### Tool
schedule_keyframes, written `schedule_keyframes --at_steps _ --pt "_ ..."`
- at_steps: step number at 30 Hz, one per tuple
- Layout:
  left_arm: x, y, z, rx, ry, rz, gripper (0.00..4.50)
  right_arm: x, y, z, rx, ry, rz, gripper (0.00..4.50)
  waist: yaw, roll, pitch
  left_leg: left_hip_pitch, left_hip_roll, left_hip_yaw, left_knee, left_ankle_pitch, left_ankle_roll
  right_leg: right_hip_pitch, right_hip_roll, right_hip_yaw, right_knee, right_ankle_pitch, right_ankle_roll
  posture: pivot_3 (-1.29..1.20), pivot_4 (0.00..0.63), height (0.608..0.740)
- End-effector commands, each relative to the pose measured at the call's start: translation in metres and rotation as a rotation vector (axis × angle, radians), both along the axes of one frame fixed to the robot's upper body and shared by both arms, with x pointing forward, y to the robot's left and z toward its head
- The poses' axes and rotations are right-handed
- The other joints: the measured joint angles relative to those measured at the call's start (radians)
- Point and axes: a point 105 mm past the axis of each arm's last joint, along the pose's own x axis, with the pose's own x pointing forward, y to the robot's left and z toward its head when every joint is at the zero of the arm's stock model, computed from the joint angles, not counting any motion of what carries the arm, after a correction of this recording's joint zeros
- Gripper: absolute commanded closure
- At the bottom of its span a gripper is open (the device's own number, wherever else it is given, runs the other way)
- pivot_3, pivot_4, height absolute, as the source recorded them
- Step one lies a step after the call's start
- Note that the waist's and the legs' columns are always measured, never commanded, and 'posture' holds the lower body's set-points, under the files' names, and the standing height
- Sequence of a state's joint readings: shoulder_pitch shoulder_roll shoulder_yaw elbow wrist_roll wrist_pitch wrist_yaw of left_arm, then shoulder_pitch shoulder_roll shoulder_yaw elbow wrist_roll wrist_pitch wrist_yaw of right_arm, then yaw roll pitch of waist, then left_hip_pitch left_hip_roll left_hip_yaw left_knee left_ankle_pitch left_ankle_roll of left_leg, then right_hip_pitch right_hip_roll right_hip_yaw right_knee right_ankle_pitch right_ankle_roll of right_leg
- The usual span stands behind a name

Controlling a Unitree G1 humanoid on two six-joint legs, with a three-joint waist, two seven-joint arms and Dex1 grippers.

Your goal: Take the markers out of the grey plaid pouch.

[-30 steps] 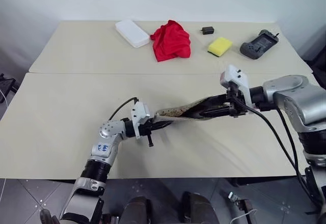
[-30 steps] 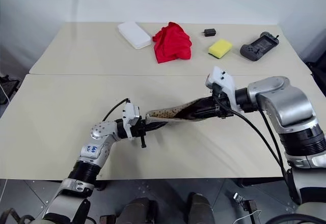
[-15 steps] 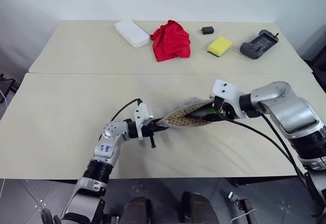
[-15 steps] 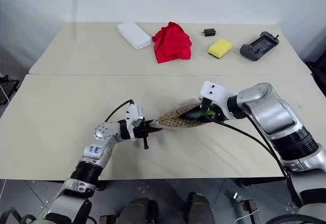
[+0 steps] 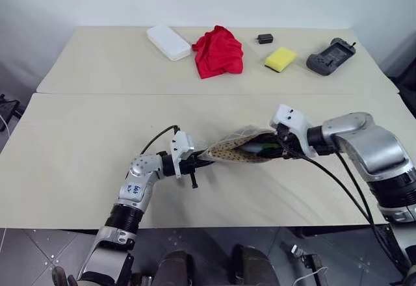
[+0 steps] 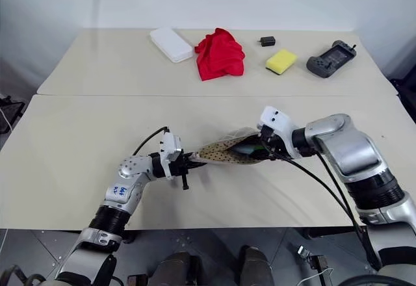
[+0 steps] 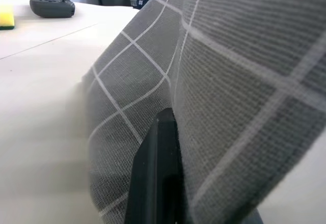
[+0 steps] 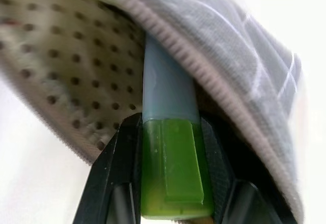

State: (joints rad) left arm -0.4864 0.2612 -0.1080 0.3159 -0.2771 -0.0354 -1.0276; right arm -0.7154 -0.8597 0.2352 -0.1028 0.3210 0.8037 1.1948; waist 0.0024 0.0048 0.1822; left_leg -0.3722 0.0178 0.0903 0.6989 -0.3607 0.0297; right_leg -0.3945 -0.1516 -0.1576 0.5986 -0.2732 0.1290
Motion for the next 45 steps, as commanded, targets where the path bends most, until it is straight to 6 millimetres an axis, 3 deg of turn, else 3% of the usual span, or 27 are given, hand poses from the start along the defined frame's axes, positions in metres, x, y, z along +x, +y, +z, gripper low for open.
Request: schedule_keyframes --at_steps 1,4,9,12,15,17,21,26,29,31,36,38,39,42,45 --pt "0.002 0.003 0.008 -0.025 -0.024 0.014 4.5 -0.024 0.007 0.047 0.165 -0.134 0.25 3.36 0.0 0.0 0.0 0.0 0.0 0.0 0.0 0.0 0.0 0.0 0.0 0.0 0.0 0.0 0.0 0.0 0.15 0.74" --pt "0.002 0.005 0.01 -0.03 -0.022 0.016 4.5 -0.027 -0.005 0.069 0.293 -0.14 0.241 3.36 -0.001 0.0 0.0 0.0 0.0 0.0 0.0 0.0 0.0 0.0 0.0 0.0 0.0 0.0 0.0 0.0 0.15 0.74" --pt "0.004 0.011 0.012 -0.032 -0.01 0.012 4.5 -0.042 -0.027 0.076 0.357 -0.042 0.215 3.36 0.011 0.0 0.0 0.0 0.0 0.0 0.0 0.0 0.001 0.001 0.0 0.0 -0.001 0.0 0.0 0.0 0.15 0.74" --pt "0.005 0.017 0.015 -0.036 -0.005 0.013 4.5 -0.039 -0.044 0.081 0.403 -0.056 0.133 3.36 0.013 0.0 0.0 0.0 0.0 -0.001 0.0 0.0 0.001 0.001 0.0 0.0 -0.001 0.0 0.0 0.0 0.15 0.74" --pt "0.003 0.02 0.019 -0.054 0.036 -0.018 4.5 -0.031 -0.074 0.077 0.41 -0.099 0.001 3.36 0.02 0.0 0.0 0.0 0.0 0.0 0.0 0.0 0.001 0.001 0.0 0.0 -0.001 0.0 0.0 0.0 0.15 0.74" --pt "-0.004 0.019 0.017 -0.043 0.08 -0.073 4.5 -0.025 -0.1 0.068 0.409 -0.116 -0.107 3.36 0.023 0.0 0.0 0.0 0.0 0.001 0.0 0.0 0.001 0.001 0.0 0.0 -0.001 0.001 0.001 0.0 0.15 0.74" --pt "-0.012 0.017 0.016 -0.027 0.074 -0.141 4.5 -0.012 -0.158 0.025 0.316 -0.183 -0.399 3.36 0.026 0.0 0.0 0.0 -0.001 0.005 0.0 0.0 0.001 0.002 0.0 -0.002 -0.002 0.001 0.001 0.0 0.15 0.74" --pt "-0.015 0.006 0.016 -0.026 0.003 -0.18 4.5 -0.013 -0.193 -0.02 0.187 -0.27 -0.552 3.36 0.02 0.0 0.0 0.0 -0.001 0.007 0.0 0.0 0.0 0.002 0.0 -0.001 -0.002 0.001 0.001 0.0 0.15 0.74" --pt "-0.017 0.0 0.013 -0.01 -0.008 -0.208 4.5 -0.022 -0.198 -0.038 0.189 -0.237 -0.58 3.36 0.02 0.001 0.0 0.001 -0.001 0.007 -0.001 0.0 0.0 0.002 0.001 -0.001 -0.002 0.001 0.001 0.0 0.15 0.74" --pt "-0.013 -0.004 0.012 -0.006 -0.023 -0.212 4.5 -0.035 -0.202 -0.056 0.157 -0.142 -0.59 2.6 0.021 0.001 0.0 0.001 -0.001 0.007 -0.001 0.0 0.0 0.002 0.001 -0.001 -0.002 0.001 0.001 0.0 0.15 0.74" --pt "0.002 -0.013 0.009 -0.009 -0.083 -0.159 4.5 -0.05 -0.203 -0.049 0.175 -0.17 -0.569 0.96 0.024 0.001 0.0 0.001 -0.001 0.007 0.0 0.0 0.001 0.003 0.0 0.0 -0.003 0.001 0.002 0.0 0.15 0.74" --pt "0.005 -0.015 0.006 0.022 -0.142 -0.146 4.5 -0.054 -0.197 -0.037 0.168 -0.207 -0.517 0.23 0.023 0.001 0.0 0.001 -0.001 0.005 0.0 0.0 0.001 0.003 0.0 0.0 -0.004 0.001 0.002 0.0 0.15 0.74" --pt "0.006 -0.016 0.007 0.011 -0.15 -0.141 4.5 -0.054 -0.191 -0.017 0.167 -0.246 -0.474 0.04 0.023 0.002 0.0 0.001 -0.001 0.005 0.0 0.0 0.001 0.003 0.0 0.0 -0.004 0.001 0.002 0.0 0.15 0.74" --pt "0.008 -0.018 0.007 -0.017 -0.134 -0.147 4.5 -0.057 -0.169 0.022 0.159 -0.308 -0.357 0.04 0.021 0.006 0.0 0.001 -0.001 0.002 -0.001 0.0 0.002 0.002 0.0 0.002 -0.004 0.002 0.002 0.0 0.15 0.74" --pt "0.009 -0.021 0.005 -0.03 -0.11 -0.167 4.5 -0.061 -0.129 0.052 0.172 -0.327 -0.189 0.04 0.022 0.005 0.0 0.001 0.0 0.001 0.0 0.0 0.002 0.002 0.001 0.001 -0.004 0.003 0.001 0.0 0.15 0.74"
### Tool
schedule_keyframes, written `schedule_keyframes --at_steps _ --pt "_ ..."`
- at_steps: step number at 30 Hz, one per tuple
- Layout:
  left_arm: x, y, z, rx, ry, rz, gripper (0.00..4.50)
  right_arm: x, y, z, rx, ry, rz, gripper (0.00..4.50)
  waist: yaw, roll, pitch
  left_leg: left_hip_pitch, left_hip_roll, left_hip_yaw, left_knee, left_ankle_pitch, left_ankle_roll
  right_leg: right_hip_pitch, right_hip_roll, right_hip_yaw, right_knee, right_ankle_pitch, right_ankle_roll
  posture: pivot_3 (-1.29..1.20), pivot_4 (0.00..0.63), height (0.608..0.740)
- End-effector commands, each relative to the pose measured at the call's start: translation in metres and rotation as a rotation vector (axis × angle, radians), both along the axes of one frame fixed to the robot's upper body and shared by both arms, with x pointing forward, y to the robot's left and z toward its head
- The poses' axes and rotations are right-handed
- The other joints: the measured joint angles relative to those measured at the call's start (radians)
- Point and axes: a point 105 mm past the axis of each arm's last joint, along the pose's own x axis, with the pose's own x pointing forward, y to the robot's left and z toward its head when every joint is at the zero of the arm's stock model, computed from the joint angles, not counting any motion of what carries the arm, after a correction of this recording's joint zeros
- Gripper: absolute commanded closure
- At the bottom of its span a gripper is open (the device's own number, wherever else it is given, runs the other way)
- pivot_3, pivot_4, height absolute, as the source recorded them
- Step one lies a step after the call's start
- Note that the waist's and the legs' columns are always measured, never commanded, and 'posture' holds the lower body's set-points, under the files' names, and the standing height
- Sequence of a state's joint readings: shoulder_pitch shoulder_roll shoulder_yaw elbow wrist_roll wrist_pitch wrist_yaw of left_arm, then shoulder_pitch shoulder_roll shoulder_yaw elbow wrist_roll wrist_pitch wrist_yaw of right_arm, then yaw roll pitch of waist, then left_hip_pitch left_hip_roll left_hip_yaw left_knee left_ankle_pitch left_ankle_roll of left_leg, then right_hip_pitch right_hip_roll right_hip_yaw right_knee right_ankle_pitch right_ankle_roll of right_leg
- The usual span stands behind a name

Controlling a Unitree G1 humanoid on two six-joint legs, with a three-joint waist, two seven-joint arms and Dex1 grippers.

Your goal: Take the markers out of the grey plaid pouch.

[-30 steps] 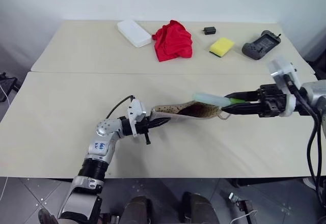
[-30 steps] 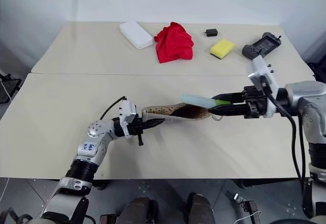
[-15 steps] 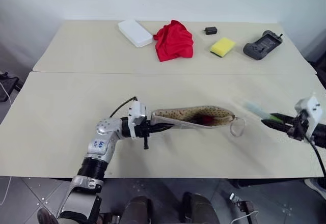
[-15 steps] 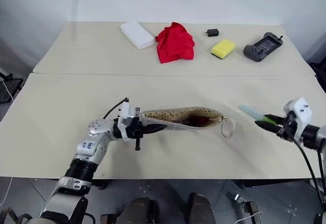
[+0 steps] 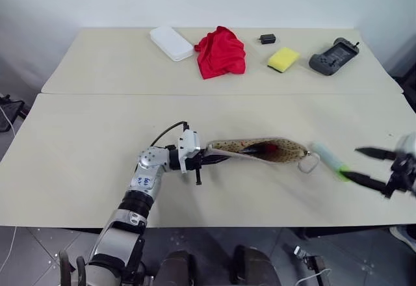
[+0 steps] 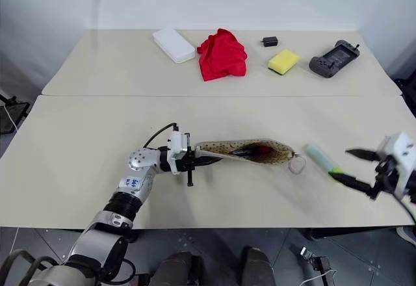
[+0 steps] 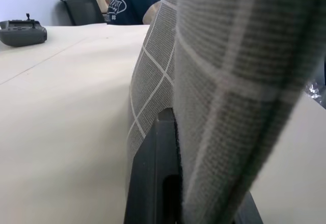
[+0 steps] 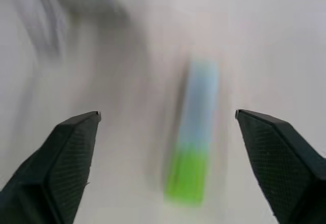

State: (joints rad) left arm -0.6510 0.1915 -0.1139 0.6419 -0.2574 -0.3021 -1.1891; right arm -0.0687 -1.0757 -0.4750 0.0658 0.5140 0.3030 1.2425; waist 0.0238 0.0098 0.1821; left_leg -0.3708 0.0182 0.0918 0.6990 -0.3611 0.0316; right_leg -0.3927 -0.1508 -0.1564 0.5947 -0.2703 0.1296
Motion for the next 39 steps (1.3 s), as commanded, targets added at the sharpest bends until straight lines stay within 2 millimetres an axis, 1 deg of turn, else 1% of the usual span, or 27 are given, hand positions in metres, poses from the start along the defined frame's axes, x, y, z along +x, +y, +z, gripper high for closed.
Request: schedule_keyframes --at_steps 1,2,4,7,8,10,13,15,17,19,23,26,28,29,31,35,39 --pt "0.001 -0.003 0.005 -0.044 0.004 -0.022 4.5 -0.007 0.05 0.041 0.011 -0.058 0.197 0.04 0.001 0.0 0.0 0.0 0.0 0.0 0.0 0.0 0.0 0.0 0.0 0.0 0.0 0.0 0.0 0.0 0.15 0.74" --pt "0.0 -0.005 0.006 -0.052 0.009 -0.035 4.5 -0.006 0.064 0.049 0.02 -0.06 0.24 0.21 0.0 0.0 0.0 0.0 0.001 -0.001 0.0 0.0 0.0 0.0 0.0 0.0 0.0 0.0 0.0 0.0 0.15 0.74" --pt "-0.002 -0.007 0.006 -0.055 0.015 -0.051 4.5 -0.005 0.086 0.054 0.006 -0.059 0.298 0.65 0.002 -0.001 0.0 -0.001 0.003 -0.001 0.001 0.0 0.0 0.0 0.0 0.0 -0.001 0.001 0.0 0.0 0.15 0.74" --pt "-0.003 -0.009 0.004 -0.058 0.024 -0.058 4.5 -0.011 0.116 0.051 -0.007 -0.04 0.388 1.61 0.008 -0.001 0.001 -0.002 0.004 -0.003 0.001 0.0 0.0 0.0 -0.001 -0.001 -0.002 0.001 0.0 0.0 0.15 0.74" --pt "-0.004 -0.009 0.004 -0.058 0.026 -0.059 4.5 -0.014 0.124 0.051 0.002 -0.029 0.413 2.04 0.008 -0.001 0.001 -0.003 0.004 -0.003 0.001 0.0 0.001 0.0 -0.001 -0.002 -0.002 0.001 0.0 0.0 0.15 0.74" --pt "-0.005 -0.01 0.003 -0.058 0.029 -0.062 4.5 -0.018 0.134 0.052 0.016 -0.018 0.44 2.72 0.007 -0.001 0.001 -0.003 0.003 -0.003 0.001 -0.001 0.001 0.0 -0.001 -0.002 -0.003 0.001 0.001 0.0 0.15 0.74" --pt "-0.007 -0.012 0.002 -0.06 0.045 -0.071 4.5 -0.024 0.148 0.054 0.022 -0.047 0.495 3.73 0.006 -0.001 0.001 -0.003 -0.001 -0.003 0.001 -0.001 0.001 0.0 -0.001 -0.002 -0.003 0.001 0.001 0.0 0.15 0.74" --pt "-0.009 -0.013 0.002 -0.061 0.054 -0.08 4.5 -0.028 0.152 0.048 -0.016 -0.049 0.532 4.45 0.006 -0.001 0.001 -0.003 -0.001 -0.003 0.001 -0.001 0.001 0.0 -0.001 -0.002 -0.003 0.001 0.001 0.0 0.15 0.74" --pt "-0.01 -0.014 0.002 -0.065 0.061 -0.084 4.5 -0.03 0.153 0.04 -0.077 -0.066 0.57 4.48 0.006 -0.001 0.001 -0.003 -0.001 -0.002 0.001 -0.001 0.001 0.0 -0.001 -0.002 -0.003 0.001 0.001 0.0 0.15 0.74" --pt "-0.012 -0.016 0.002 -0.064 0.067 -0.101 4.5 -0.026 0.158 0.033 -0.077 -0.092 0.574 4.48 0.004 -0.002 0.001 -0.003 -0.001 -0.002 0.001 -0.001 0.001 0.0 -0.001 -0.001 -0.003 0.001 0.001 0.0 0.15 0.74" --pt "-0.015 -0.022 0.005 -0.067 0.067 -0.122 4.5 -0.013 0.157 0.015 -0.143 -0.075 0.521 4.48 0.004 -0.002 0.001 -0.003 -0.001 -0.001 0.001 -0.001 0.001 0.0 -0.001 -0.001 -0.002 0.002 0.001 0.0 0.15 0.74" --pt "-0.015 -0.023 0.006 -0.071 0.067 -0.121 4.5 -0.001 0.154 0.004 -0.199 -0.075 0.445 4.48 0.003 -0.002 0.001 -0.003 -0.001 -0.001 0.001 -0.001 0.001 0.0 -0.001 -0.001 -0.003 0.002 0.001 0.0 0.15 0.74" --pt "-0.015 -0.023 0.006 -0.07 0.068 -0.122 4.5 0.003 0.15 -0.005 -0.258 -0.073 0.432 4.48 0.003 -0.002 0.001 -0.003 -0.001 -0.001 0.001 -0.001 0.001 0.0 0.0 -0.001 -0.003 0.002 0.001 0.0 0.15 0.74" --pt "-0.015 -0.023 0.006 -0.07 0.068 -0.122 4.5 0.005 0.15 -0.008 -0.274 -0.078 0.429 4.48 0.003 -0.002 0.001 -0.003 -0.001 0.0 0.001 -0.001 0.001 0.0 0.0 -0.001 -0.003 0.002 0.001 0.0 0.15 0.74" --pt "-0.017 -0.024 0.005 -0.067 0.07 -0.124 4.5 0.014 0.149 -0.011 -0.281 -0.102 0.379 4.48 0.002 -0.002 0.001 -0.003 -0.001 0.0 0.001 -0.001 0.001 -0.001 0.0 -0.001 -0.003 0.002 0.001 0.0 0.15 0.74" --pt "-0.018 -0.025 0.004 -0.064 0.073 -0.126 4.5 0.027 0.149 -0.021 -0.361 -0.147 0.32 4.48 0.002 -0.002 0.001 -0.003 -0.001 0.0 0.001 -0.001 0.001 0.0 0.0 -0.001 -0.002 0.002 0.001 0.0 0.15 0.74" --pt "-0.02 -0.027 0.004 -0.061 0.08 -0.136 4.5 0.037 0.161 -0.028 -0.44 -0.215 0.332 4.48 0.0 -0.001 0.001 -0.003 -0.001 0.001 0.001 -0.001 0.001 0.0 0.0 -0.001 -0.002 0.002 0.001 0.0 0.15 0.74"
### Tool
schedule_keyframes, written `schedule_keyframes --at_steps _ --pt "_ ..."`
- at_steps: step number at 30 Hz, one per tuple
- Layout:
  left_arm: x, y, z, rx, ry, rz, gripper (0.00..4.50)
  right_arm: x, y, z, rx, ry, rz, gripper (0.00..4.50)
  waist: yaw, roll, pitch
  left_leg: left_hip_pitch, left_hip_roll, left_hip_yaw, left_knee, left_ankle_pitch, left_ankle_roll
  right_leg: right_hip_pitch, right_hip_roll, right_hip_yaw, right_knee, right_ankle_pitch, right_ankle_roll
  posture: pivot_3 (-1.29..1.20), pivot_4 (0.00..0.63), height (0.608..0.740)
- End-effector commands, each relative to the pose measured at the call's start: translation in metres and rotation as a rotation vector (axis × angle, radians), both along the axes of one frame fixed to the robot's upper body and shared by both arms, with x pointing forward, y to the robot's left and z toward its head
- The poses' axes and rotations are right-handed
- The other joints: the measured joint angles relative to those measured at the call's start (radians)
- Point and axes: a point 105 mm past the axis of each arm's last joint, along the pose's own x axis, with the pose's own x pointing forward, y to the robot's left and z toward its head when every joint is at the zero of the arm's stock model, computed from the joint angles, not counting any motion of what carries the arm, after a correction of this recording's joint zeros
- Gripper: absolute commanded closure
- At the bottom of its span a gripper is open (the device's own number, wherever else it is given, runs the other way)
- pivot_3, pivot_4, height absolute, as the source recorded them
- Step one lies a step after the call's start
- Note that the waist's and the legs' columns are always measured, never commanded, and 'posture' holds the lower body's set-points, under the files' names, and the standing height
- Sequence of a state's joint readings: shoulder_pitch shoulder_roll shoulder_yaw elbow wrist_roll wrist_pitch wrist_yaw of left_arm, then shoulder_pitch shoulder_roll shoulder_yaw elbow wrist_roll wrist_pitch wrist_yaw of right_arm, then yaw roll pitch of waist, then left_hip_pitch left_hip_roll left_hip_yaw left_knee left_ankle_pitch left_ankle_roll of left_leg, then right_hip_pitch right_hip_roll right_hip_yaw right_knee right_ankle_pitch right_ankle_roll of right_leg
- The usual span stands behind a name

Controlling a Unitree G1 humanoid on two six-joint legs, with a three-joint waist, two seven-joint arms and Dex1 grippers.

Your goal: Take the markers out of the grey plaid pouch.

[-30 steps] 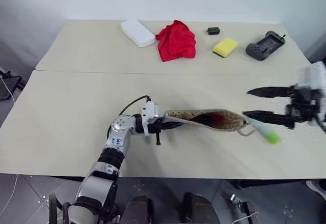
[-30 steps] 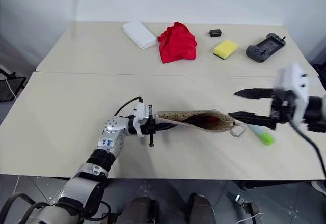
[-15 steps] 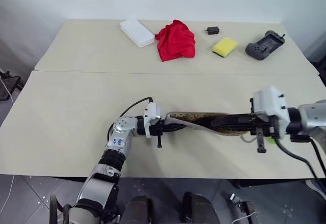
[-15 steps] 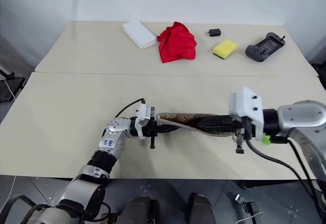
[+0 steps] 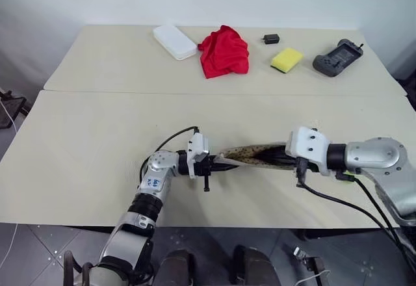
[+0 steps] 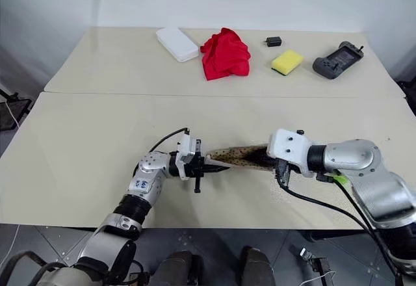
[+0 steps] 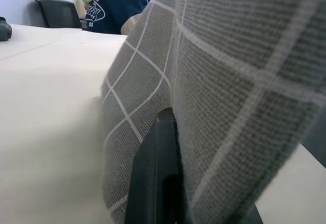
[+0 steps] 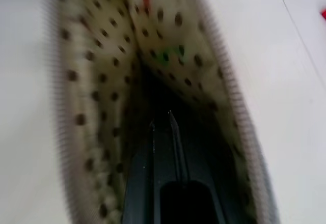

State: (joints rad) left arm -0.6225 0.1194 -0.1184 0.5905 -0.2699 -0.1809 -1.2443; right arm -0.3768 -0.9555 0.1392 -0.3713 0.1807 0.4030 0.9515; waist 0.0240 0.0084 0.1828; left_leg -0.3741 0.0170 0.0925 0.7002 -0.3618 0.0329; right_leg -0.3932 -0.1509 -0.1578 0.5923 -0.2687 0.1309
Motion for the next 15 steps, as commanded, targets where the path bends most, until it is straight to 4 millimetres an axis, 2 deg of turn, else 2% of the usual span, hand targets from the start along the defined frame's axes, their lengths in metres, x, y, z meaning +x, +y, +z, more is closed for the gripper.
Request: schedule_keyframes --at_steps 1,6,10,15 --pt "-0.005 -0.005 0.008 -0.021 -0.028 -0.03 4.5 0.007 0.009 0.002 -0.078 -0.11 0.046 4.48 0.0 0.0 0.0 0.0 0.0 0.0 0.0 0.0 0.0 0.0 0.0 0.0 0.0 0.0 0.0 0.0 0.15 0.74" --pt "-0.004 -0.007 0.01 -0.025 -0.025 -0.032 4.5 0.014 0.009 -0.006 -0.218 -0.174 0.131 4.48 0.0 0.0 0.0 0.0 0.0 0.002 0.0 0.0 0.0 0.0 0.0 0.0 0.0 0.0 0.0 0.0 0.15 0.74" --pt "-0.003 -0.007 0.011 -0.026 -0.023 -0.03 4.5 0.018 0.014 -0.006 -0.219 -0.19 0.156 3.34 -0.001 0.0 0.0 0.0 0.0 0.003 0.0 0.0 0.0 0.0 0.0 -0.001 0.0 0.0 0.0 0.0 0.15 0.74" --pt "-0.002 -0.008 0.012 -0.035 -0.017 -0.024 4.5 0.023 0.028 -0.004 -0.234 -0.239 0.208 1.6 -0.002 0.0 0.0 0.0 0.0 0.003 0.0 0.0 0.0 0.0 0.0 0.0 0.0 0.0 0.0 0.0 0.15 0.74"
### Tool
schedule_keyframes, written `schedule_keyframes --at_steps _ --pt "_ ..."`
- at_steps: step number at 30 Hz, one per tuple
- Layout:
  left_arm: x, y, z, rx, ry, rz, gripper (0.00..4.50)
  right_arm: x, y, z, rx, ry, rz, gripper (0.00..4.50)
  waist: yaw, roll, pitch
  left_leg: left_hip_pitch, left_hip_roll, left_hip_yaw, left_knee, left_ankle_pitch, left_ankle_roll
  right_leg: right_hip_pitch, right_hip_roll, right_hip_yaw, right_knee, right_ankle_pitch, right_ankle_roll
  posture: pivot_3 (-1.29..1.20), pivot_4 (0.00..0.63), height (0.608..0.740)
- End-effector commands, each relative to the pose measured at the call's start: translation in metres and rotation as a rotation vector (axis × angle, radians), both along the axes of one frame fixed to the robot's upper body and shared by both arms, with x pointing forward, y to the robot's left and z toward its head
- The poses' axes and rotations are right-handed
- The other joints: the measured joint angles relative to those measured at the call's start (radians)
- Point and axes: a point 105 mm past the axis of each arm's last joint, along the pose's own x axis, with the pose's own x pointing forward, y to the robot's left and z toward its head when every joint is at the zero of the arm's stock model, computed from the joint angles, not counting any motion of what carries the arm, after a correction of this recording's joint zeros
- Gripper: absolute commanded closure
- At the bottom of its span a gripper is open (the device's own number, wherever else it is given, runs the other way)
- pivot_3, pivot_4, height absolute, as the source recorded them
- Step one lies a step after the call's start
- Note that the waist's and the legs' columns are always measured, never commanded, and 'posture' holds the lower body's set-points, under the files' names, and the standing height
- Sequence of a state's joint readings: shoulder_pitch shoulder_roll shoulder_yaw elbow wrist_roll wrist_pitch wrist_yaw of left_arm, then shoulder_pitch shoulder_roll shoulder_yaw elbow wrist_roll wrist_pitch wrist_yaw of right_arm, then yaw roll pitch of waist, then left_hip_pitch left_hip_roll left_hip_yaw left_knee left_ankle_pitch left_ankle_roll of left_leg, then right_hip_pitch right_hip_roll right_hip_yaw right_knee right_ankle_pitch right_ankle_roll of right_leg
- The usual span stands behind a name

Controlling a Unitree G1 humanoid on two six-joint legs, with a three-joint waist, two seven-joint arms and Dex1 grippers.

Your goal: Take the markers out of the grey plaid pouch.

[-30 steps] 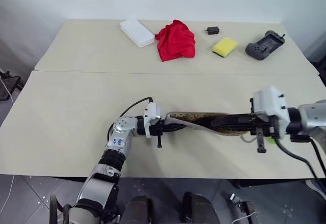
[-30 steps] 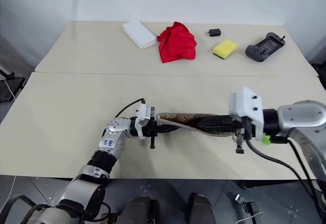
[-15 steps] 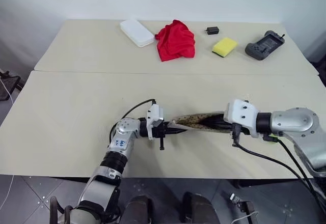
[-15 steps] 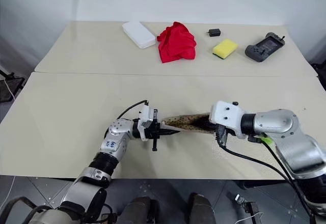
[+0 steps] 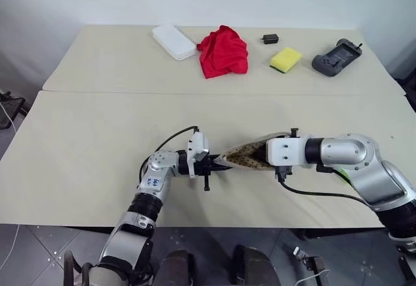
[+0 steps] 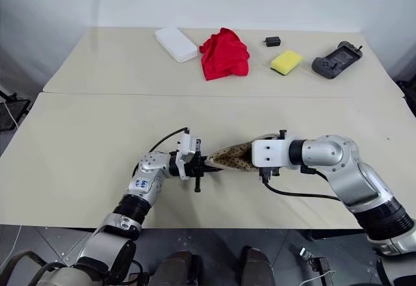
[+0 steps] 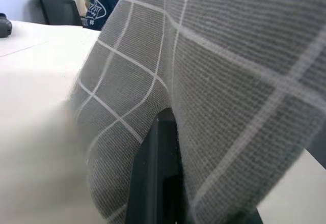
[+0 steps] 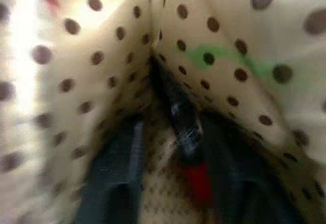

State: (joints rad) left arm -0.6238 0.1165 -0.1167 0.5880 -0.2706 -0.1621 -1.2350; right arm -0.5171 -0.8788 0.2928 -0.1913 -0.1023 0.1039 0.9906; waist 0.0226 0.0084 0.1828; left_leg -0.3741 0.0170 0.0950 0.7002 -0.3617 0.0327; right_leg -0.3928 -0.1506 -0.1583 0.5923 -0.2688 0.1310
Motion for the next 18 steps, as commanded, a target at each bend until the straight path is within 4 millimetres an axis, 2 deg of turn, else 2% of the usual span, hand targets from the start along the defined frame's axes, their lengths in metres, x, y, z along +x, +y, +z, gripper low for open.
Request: schedule_keyframes --at_steps 1,2,9,15,18 --pt "-0.003 -0.007 0.012 -0.036 -0.03 -0.029 4.5 0.002 0.012 0.007 -0.024 -0.063 0.066 1.38 -0.001 0.0 0.0 0.0 0.0 0.0 0.0 0.0 0.0 0.0 0.0 0.0 0.0 0.0 0.0 0.0 0.15 0.74" --pt "-0.003 -0.006 0.012 -0.04 -0.027 -0.028 4.5 0.005 0.013 0.006 -0.037 -0.071 0.064 1.1 -0.001 0.0 0.0 0.0 0.0 0.0 0.0 0.0 0.0 0.0 0.0 0.0 0.0 0.0 0.0 0.0 0.15 0.74" --pt "0.0 -0.006 0.016 -0.056 -0.014 -0.022 4.5 0.019 0.03 0.003 -0.048 -0.127 0.069 1.1 -0.003 0.0 0.0 0.0 0.0 0.0 0.0 0.0 0.0 0.0 0.0 0.0 0.0 0.0 0.0 0.0 0.15 0.74" --pt "0.002 -0.006 0.019 -0.068 -0.004 -0.02 4.5 0.019 0.042 -0.018 -0.039 -0.113 0.105 1.1 -0.003 0.0 0.0 0.0 0.0 0.001 0.0 0.0 0.0 0.0 0.0 0.0 0.0 0.0 0.0 0.0 0.15 0.74" --pt "0.005 -0.005 0.025 -0.098 0.019 -0.006 4.5 0.023 0.047 -0.026 -0.014 -0.118 0.102 0.58 -0.009 0.0 0.0 0.0 0.0 0.001 0.0 0.0 0.0 0.0 0.001 0.0 0.001 0.0 0.0 0.0 0.15 0.74"
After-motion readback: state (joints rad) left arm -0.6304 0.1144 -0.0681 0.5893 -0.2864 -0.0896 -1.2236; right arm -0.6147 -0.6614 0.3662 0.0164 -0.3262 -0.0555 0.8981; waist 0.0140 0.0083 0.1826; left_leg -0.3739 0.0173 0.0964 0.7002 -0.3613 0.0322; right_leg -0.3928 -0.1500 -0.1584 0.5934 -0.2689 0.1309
